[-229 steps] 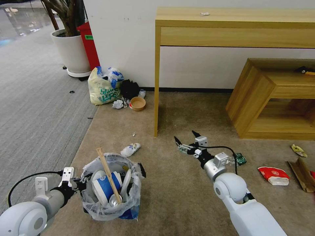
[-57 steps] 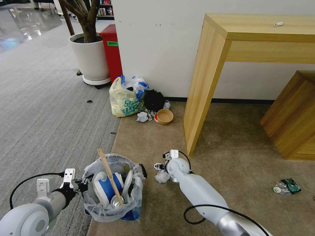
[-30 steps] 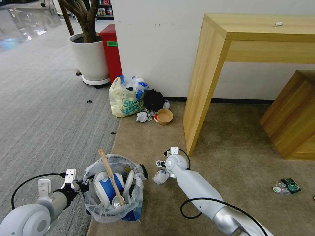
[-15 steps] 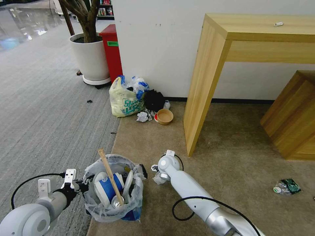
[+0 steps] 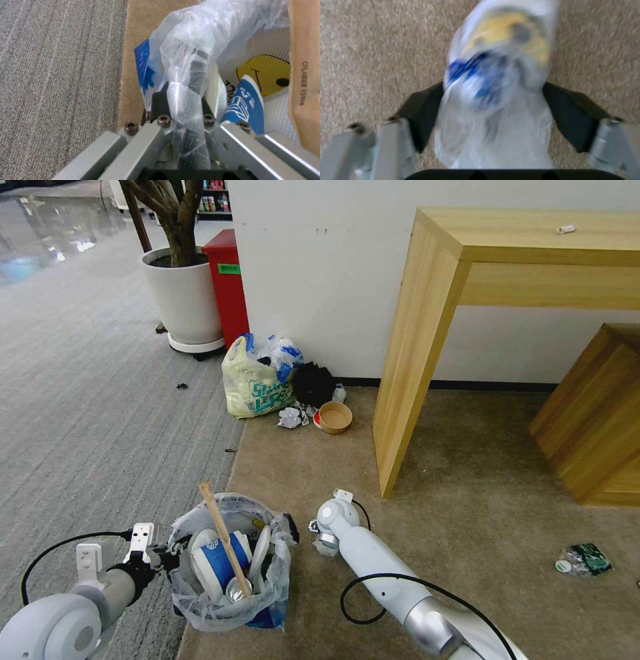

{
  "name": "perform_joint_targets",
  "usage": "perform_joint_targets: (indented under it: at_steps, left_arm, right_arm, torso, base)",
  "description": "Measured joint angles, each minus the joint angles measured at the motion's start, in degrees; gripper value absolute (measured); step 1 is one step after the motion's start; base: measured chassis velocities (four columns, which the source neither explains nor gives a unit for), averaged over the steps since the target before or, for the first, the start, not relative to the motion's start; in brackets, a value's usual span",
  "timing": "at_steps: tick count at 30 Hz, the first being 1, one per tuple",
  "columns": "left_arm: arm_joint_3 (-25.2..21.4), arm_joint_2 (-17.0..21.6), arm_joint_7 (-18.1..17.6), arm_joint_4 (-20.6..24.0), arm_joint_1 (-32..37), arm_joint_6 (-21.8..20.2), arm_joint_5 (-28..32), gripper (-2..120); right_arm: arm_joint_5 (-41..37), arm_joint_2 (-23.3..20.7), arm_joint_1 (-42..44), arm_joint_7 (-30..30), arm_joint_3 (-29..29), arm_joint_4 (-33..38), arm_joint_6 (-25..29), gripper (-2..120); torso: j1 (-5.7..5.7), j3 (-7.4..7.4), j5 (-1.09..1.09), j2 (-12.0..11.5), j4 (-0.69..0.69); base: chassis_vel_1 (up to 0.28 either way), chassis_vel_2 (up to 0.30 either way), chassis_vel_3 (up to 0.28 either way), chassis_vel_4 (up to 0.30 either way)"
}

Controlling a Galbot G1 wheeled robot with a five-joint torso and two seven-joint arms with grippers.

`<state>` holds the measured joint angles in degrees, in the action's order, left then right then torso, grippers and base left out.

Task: Pick up the trash bin and place the garbage on the floor into it.

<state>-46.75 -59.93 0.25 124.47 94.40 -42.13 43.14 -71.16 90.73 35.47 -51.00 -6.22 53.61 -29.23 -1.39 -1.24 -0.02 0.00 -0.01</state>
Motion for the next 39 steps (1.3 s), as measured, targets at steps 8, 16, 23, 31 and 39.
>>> perform_joint_targets:
  at_steps: [8,16,23,31,39]
  left_arm:
    - [0.22,-0.1,-0.02,-0.3,-0.2,0.0,-0.01,0]
    - [0.1,-0.06,-0.01,-0.37,-0.38,0.0,0.03,0]
    - [0.05,0.09,-0.02,-0.44,-0.95,0.0,0.3,0]
    - [0.46,1.16,-0.31,-1.08,-2.5,0.0,1.18,0]
    - [1.77,2.9,-1.77,-2.26,-4.08,0.0,2.47,0]
  right_arm:
    - [3.82,-0.58,0.63,1.67,-0.42,0.32,0.8,43]
    - [9.12,-1.89,1.65,4.33,-0.94,1.74,1.38,14]
    - [22.55,-5.46,3.26,14.79,-1.3,4.89,5.06,0]
    - [31.08,-11.64,4.22,31.32,0.92,18.78,7.33,0]
    - [26.98,-15.68,3.48,42.25,3.94,30.65,8.23,0]
  torso:
    - [0.0,0.0,0.0,0.0,0.0]
    - [0.0,0.0,0.0,0.0,0.0]
    - [0.0,0.0,0.0,0.0,-0.01]
    - [0.0,0.0,0.0,0.0,0.0]
    - [0.0,0.0,0.0,0.0,0.0]
  base:
    - [0.0,0.0,0.0,0.0]
    - [0.0,0.0,0.0,0.0]
    - [0.0,0.0,0.0,0.0]
    - [0.0,0.0,0.0,0.0]
    - [0.0,0.0,0.0,0.0]
